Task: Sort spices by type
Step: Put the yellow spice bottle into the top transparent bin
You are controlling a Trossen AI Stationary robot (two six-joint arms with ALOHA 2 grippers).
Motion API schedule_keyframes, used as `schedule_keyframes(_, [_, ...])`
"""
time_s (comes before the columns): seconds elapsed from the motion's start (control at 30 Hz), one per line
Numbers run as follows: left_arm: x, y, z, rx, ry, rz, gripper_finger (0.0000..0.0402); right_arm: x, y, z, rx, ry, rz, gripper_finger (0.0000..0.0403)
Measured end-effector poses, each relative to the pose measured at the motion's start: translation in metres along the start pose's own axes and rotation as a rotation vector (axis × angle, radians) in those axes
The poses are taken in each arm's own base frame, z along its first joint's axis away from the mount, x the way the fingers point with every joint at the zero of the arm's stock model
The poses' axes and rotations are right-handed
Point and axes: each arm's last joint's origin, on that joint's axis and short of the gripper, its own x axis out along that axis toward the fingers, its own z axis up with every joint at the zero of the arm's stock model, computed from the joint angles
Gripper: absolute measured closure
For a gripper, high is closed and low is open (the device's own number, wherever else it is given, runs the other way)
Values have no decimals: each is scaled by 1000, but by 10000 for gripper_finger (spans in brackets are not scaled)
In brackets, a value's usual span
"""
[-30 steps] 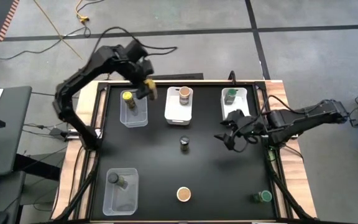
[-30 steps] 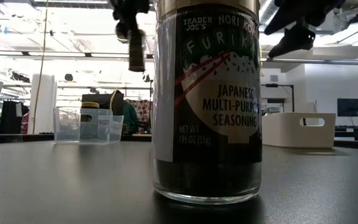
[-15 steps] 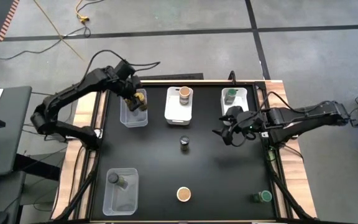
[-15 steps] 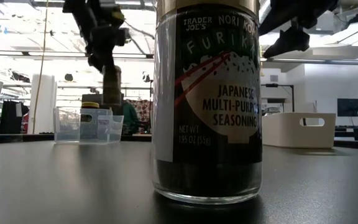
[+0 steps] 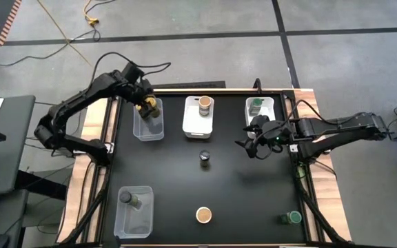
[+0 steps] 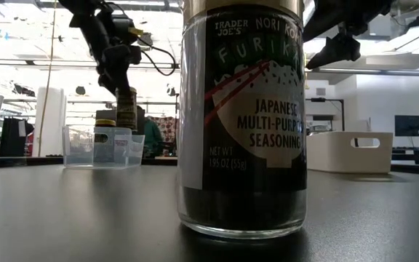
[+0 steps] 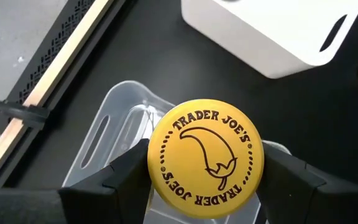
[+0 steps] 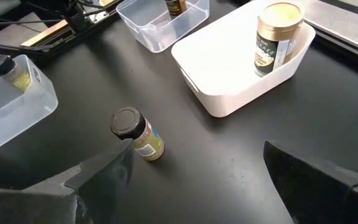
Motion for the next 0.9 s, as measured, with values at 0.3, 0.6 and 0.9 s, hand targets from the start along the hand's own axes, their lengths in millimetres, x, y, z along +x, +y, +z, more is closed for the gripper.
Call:
schedule_keyframes(0.3, [2,2,2,19,-37,-9,166,0,0,1,5,-7,4,17])
schedule_keyframes(0.6, [23,3,-10,-2,-31,-6,166,0,2,3,23,-34,22,17])
schedule_keyframes(0.9, [29,12,-18,-29,-45,10,166,0,3,5,31,-46,30,17])
